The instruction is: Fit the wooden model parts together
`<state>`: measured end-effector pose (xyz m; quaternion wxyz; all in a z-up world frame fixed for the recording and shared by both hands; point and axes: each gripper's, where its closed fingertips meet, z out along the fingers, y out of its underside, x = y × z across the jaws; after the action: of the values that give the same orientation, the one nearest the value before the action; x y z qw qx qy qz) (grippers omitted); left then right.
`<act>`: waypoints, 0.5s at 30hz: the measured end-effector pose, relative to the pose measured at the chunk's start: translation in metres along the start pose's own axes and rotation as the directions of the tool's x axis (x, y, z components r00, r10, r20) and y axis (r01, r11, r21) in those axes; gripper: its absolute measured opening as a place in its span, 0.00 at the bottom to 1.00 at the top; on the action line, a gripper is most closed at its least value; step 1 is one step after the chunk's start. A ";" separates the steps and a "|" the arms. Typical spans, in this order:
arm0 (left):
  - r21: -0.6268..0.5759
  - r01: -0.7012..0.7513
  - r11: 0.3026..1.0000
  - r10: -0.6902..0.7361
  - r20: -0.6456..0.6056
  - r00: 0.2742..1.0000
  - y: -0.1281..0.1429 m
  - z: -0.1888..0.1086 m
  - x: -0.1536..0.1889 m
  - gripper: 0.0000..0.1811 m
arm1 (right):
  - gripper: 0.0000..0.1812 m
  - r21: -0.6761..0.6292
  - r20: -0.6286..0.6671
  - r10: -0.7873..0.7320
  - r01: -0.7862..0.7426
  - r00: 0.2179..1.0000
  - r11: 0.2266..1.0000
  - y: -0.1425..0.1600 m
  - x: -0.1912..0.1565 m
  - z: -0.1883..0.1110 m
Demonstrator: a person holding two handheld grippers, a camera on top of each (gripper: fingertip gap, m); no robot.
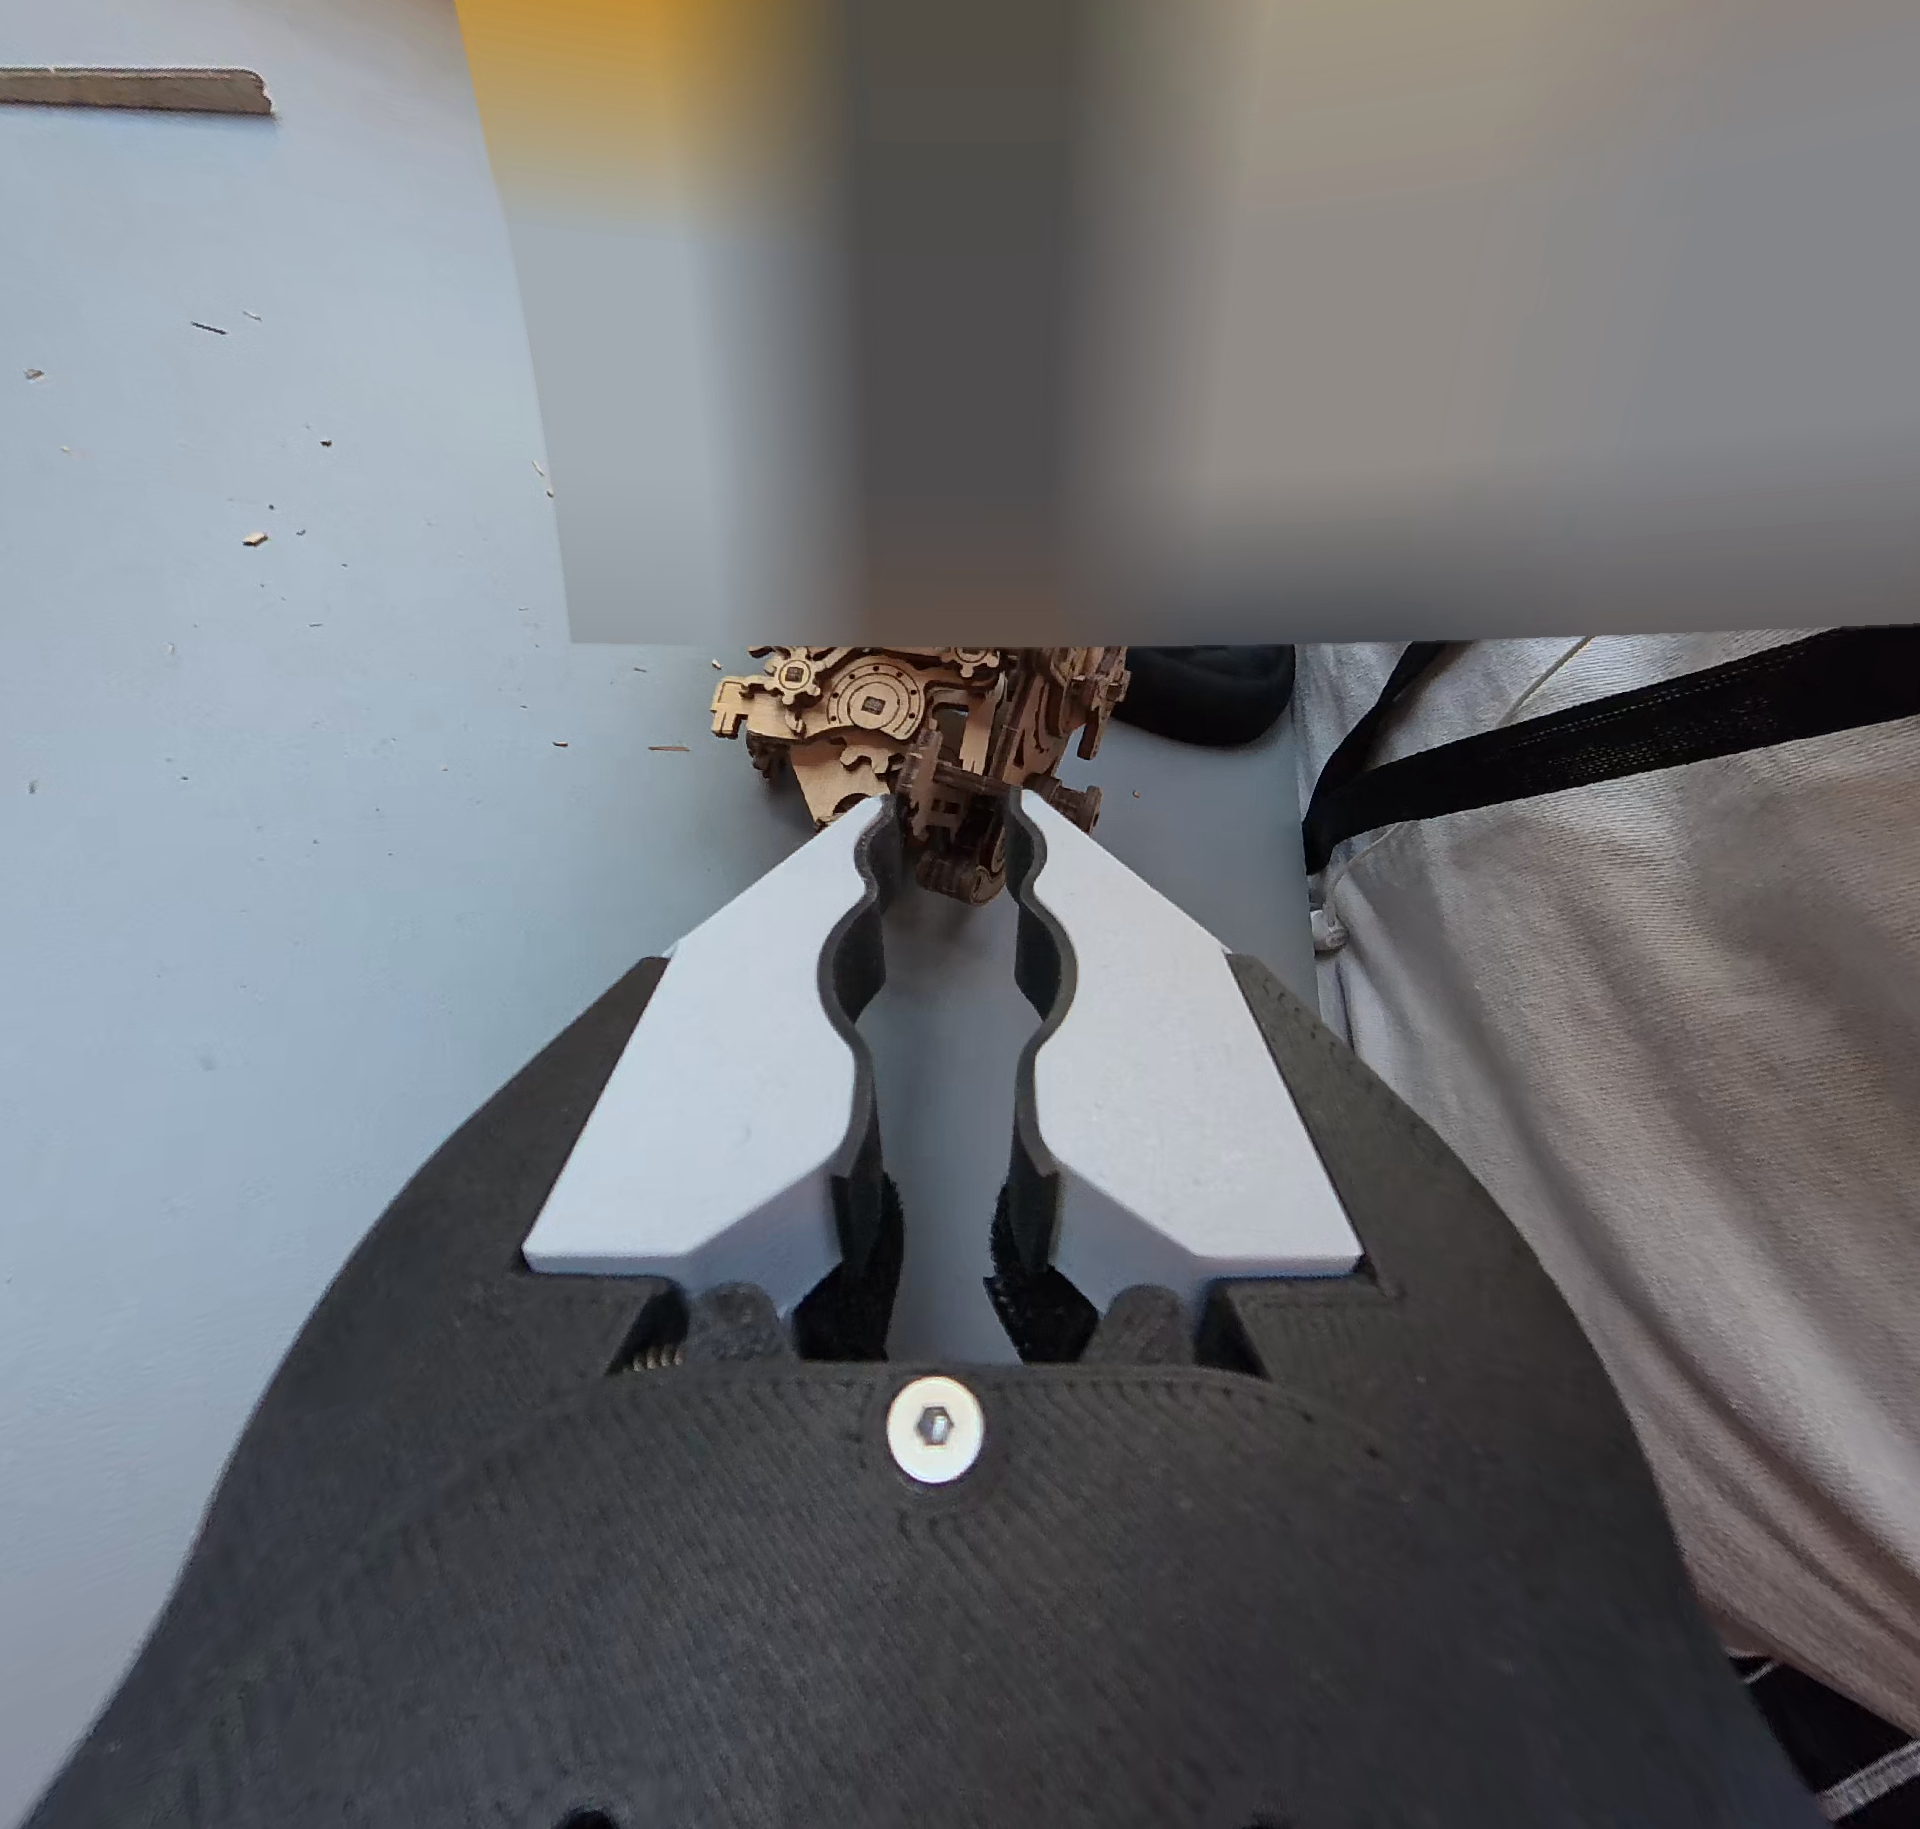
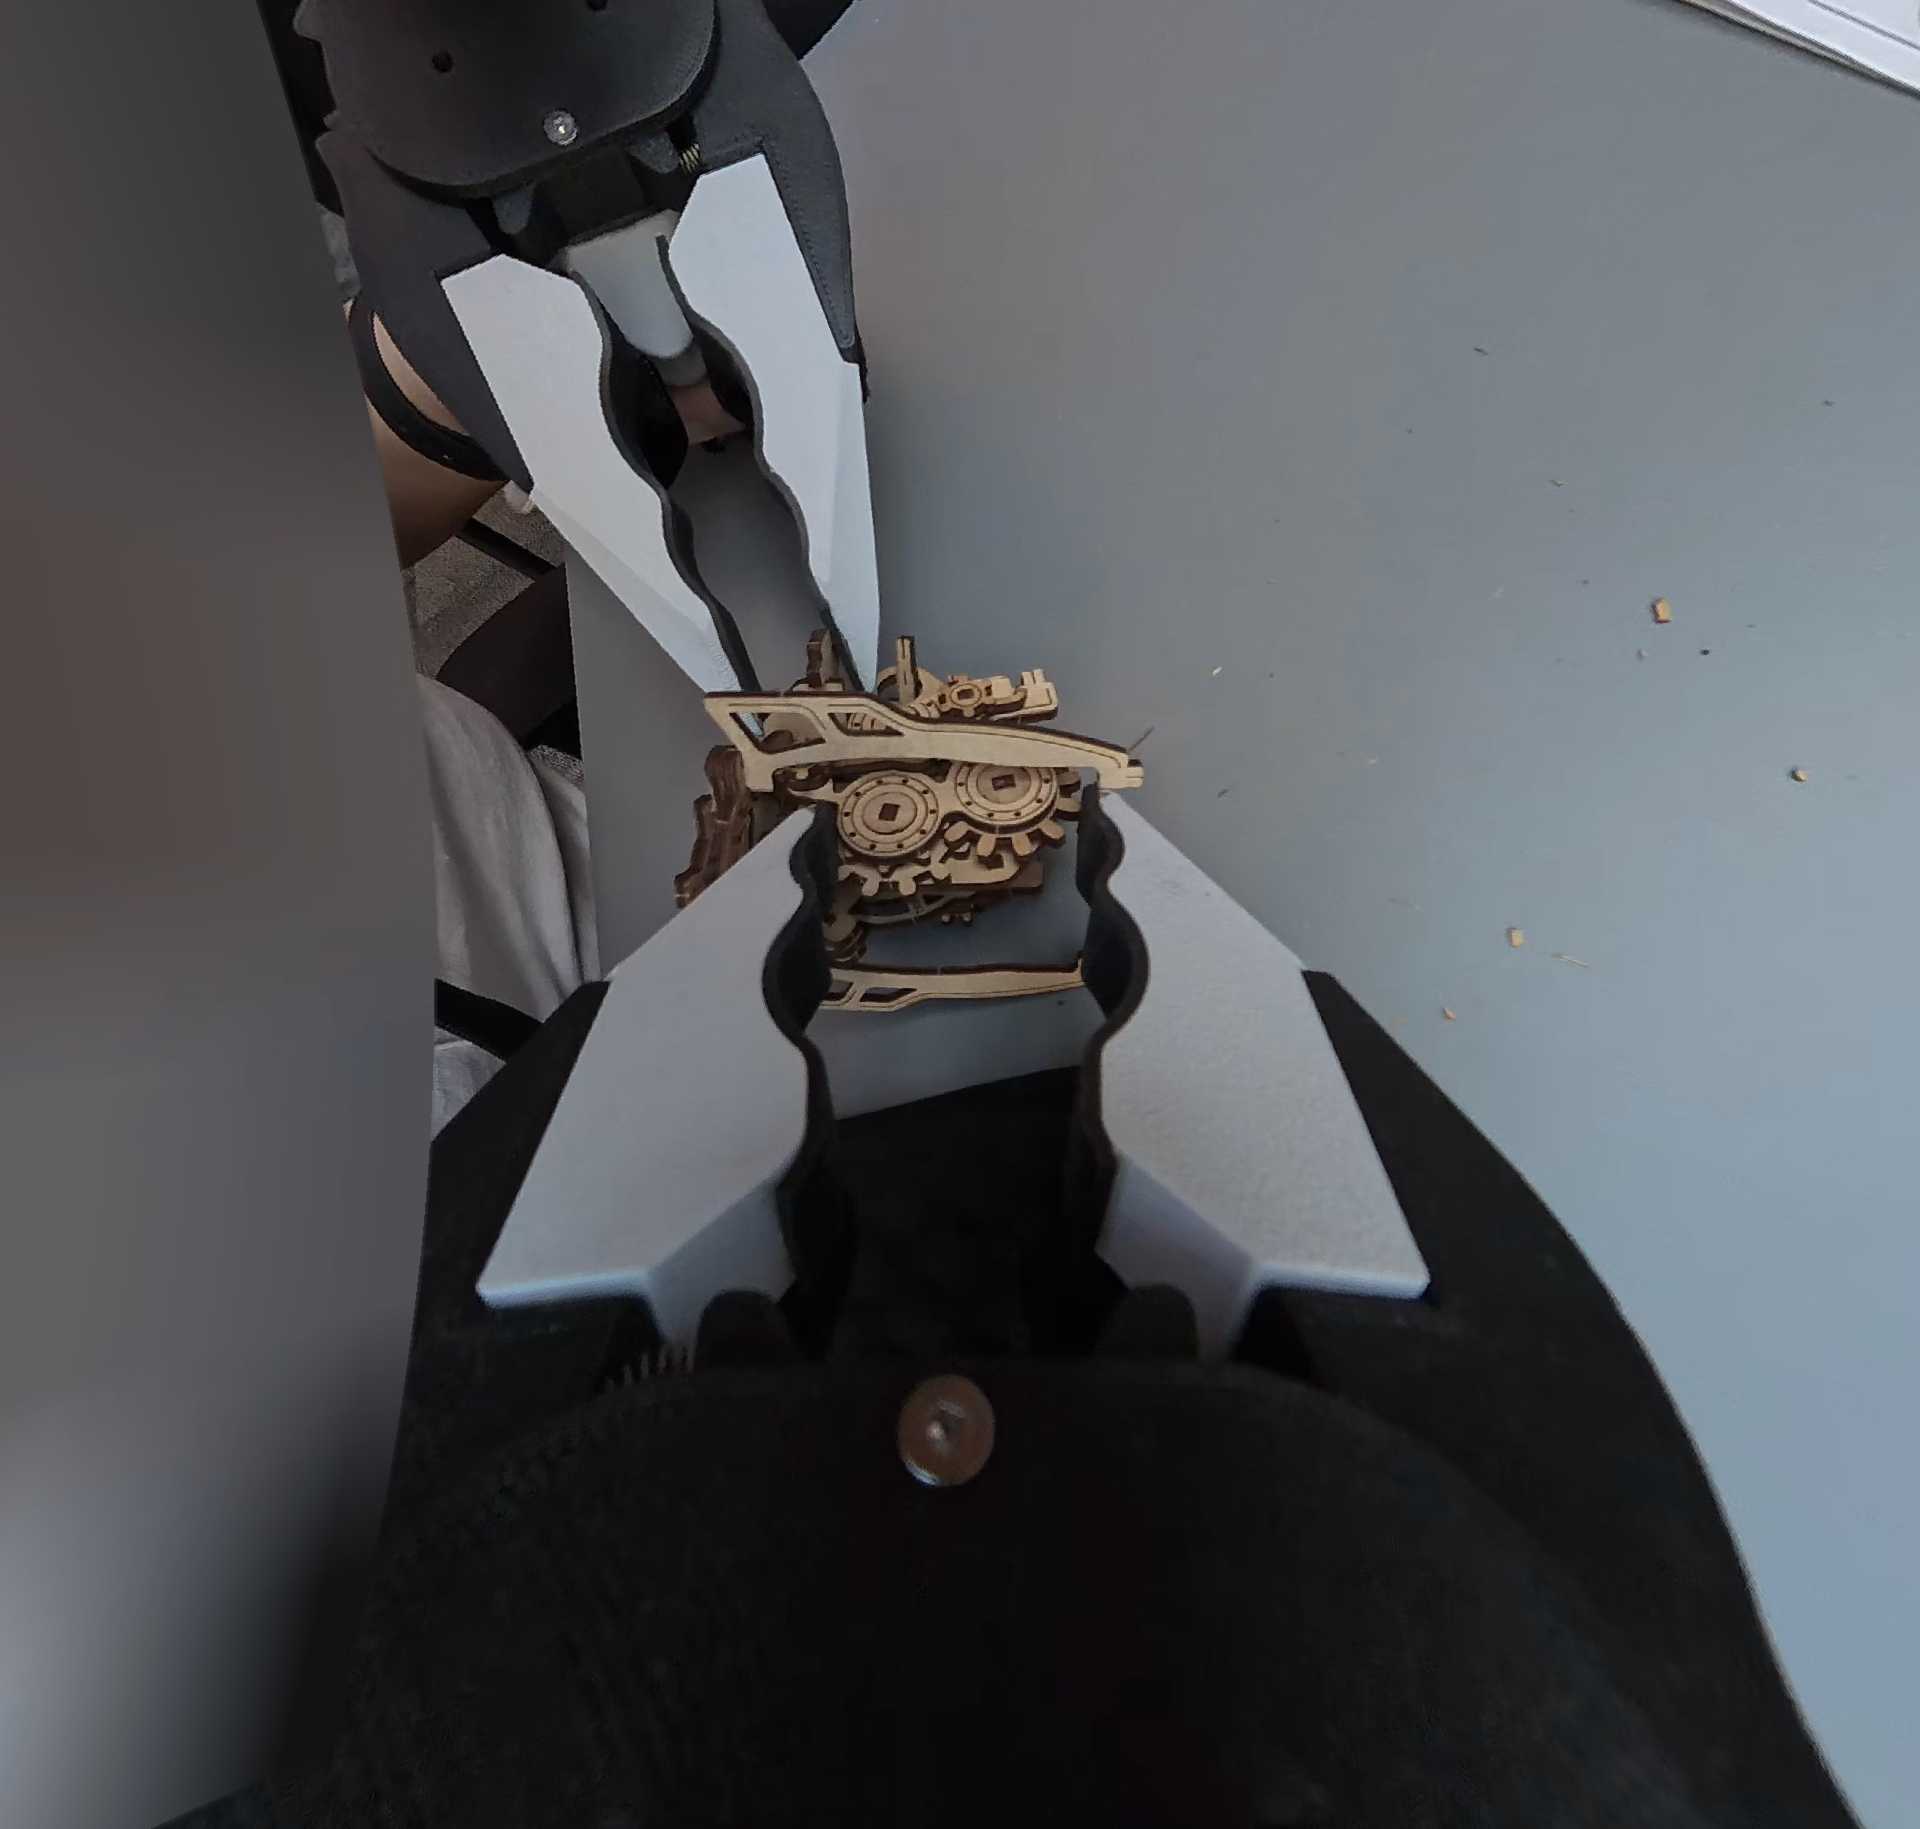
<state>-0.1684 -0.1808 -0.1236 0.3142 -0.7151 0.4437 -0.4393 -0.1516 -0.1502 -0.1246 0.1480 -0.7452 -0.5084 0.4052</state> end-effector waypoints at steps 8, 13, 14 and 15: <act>0.000 -0.008 1.000 0.008 0.008 1.000 0.000 0.000 -0.001 0.10 | 0.25 0.008 -0.026 0.018 -0.018 1.000 1.000 0.000 0.000 -0.001; -0.003 -0.019 1.000 0.019 0.014 1.000 0.001 0.000 -0.001 0.10 | 0.25 0.007 -0.051 0.004 -0.004 0.999 1.000 -0.001 -0.001 0.000; -0.001 -0.018 1.000 0.018 0.014 1.000 0.001 0.000 -0.001 0.10 | 0.25 0.006 -0.055 0.002 -0.002 0.998 1.000 -0.001 -0.001 0.000; 0.000 -0.020 1.000 0.020 0.016 1.000 0.001 0.000 -0.001 0.10 | 0.25 0.005 -0.058 0.001 0.000 0.998 1.000 -0.001 -0.001 0.000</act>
<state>-0.1690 -0.1801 -0.1244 0.3221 -0.7143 0.4482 -0.4303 -0.1520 -0.1504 -0.1234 0.1645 -0.7564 -0.5027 0.3849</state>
